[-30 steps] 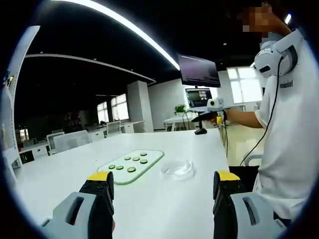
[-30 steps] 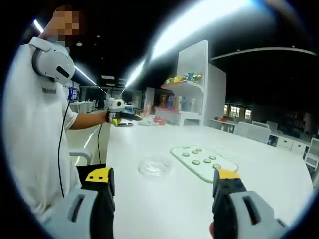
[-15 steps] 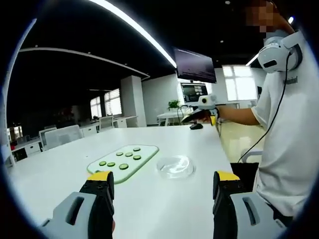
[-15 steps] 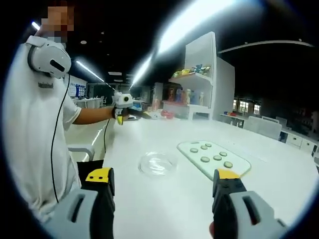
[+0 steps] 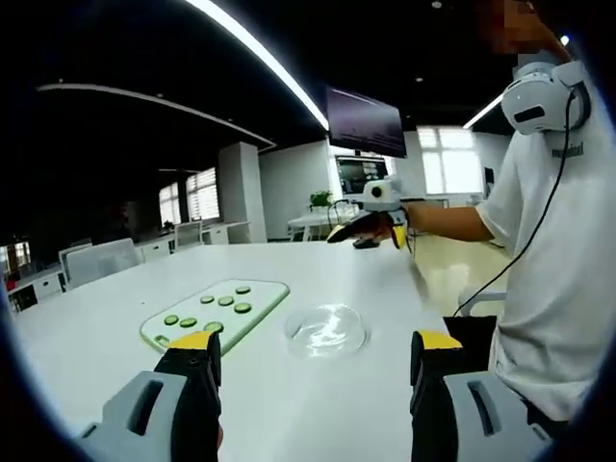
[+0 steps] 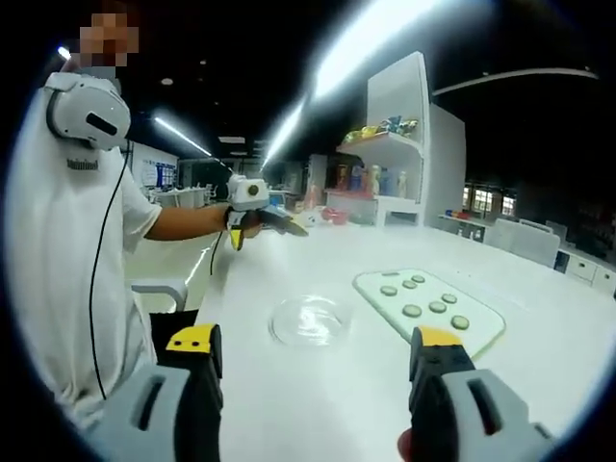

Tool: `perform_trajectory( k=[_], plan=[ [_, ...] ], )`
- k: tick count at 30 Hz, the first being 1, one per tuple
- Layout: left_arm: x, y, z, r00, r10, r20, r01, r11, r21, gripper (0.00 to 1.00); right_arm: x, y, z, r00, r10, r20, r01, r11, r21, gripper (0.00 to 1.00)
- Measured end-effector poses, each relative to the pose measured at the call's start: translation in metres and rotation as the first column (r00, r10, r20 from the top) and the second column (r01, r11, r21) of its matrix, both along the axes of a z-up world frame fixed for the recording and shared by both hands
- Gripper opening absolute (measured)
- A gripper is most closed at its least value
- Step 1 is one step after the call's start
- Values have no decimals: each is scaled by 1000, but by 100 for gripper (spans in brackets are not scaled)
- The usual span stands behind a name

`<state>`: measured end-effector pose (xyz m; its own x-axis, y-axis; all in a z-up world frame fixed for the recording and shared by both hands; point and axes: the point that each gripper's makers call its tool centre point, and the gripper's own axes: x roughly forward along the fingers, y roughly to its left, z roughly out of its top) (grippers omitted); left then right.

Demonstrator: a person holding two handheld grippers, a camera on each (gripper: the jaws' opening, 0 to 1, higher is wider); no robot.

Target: Open the petri dish lid, add cucumber slices into the petri dish, and close the lid

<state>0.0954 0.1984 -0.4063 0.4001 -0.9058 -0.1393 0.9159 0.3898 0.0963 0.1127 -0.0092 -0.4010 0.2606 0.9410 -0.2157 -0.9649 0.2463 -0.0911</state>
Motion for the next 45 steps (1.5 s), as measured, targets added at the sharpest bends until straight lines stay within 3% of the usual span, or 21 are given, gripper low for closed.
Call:
perform_trajectory(
  k=[20,28,33,45],
  plan=[
    [13,-34,-23,997,-74,-36,75,996,55,81,11,36,-21,998,53,-21,-54,997,-50,78],
    [17,-45,-28,994,-94,-58,97,993,65,80,13,57,-38,994,97,-40,-101,990,-99,78],
    [20,-53,-41,992,-105,-69,112,989,101,81,17,63,-48,993,109,-36,-112,985,-134,78],
    [27,-63,-50,988,-128,-87,138,984,113,81,25,82,-57,988,147,-56,-154,976,-151,78]
  ],
)
